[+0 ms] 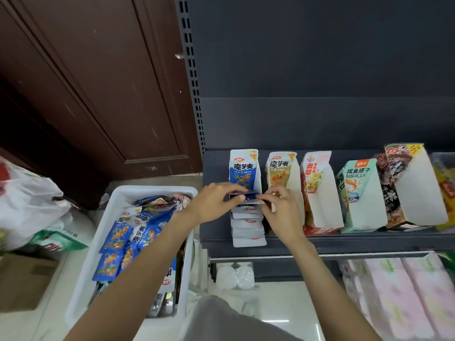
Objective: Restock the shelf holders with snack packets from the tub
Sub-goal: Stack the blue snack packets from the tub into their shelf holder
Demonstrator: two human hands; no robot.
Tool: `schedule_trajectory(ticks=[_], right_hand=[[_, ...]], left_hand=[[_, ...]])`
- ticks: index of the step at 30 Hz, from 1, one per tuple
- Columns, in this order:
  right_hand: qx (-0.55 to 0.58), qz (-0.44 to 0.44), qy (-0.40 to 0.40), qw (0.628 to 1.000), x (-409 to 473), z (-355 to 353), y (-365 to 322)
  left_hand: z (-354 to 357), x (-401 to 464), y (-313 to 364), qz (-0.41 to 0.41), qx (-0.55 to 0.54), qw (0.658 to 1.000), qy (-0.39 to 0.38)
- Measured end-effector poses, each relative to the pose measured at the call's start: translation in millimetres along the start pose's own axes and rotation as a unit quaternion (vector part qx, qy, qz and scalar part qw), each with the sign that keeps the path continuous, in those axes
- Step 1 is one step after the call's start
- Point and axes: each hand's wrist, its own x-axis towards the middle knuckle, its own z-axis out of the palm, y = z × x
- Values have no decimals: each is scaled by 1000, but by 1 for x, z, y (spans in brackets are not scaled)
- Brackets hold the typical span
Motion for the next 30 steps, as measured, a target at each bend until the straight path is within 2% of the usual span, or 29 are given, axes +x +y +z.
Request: schedule_trajectory(ticks=[2,5,8,11,14,17,22,25,28,30], right_hand=[[6,22,-18,1000,-8,-3,-2],[48,51,59,996,-25,-16,-14],[116,-1,123,986,-37,-28,-44],[165,-79,83,980,-39,-25,-83],[175,-148,-6,973,-37,-1,-114],[158,-183,-106,964,-37,45,-133],[21,-188,-296,936,-47,138,-141],[-72,-158,-348,921,-51,181,-140],[-120,-62,-400,906,-57,210,-143],[-138,-15,-420,897,-63,223,-148]], left_hand=[[-1,-12,0,6,-60,997,47],[-3,-38,-3,-3,-108,979,173],[-3,-69,-13,-28,-132,936,326],[0,-109,-35,-67,-135,885,440],[9,-156,-70,-150,-133,851,485],[22,-198,-108,-282,-112,837,455],[39,-241,-159,-427,-85,849,299],[46,-244,-175,-444,-57,862,237],[53,-239,-186,-391,14,904,170],[59,-235,-188,-367,85,921,103]])
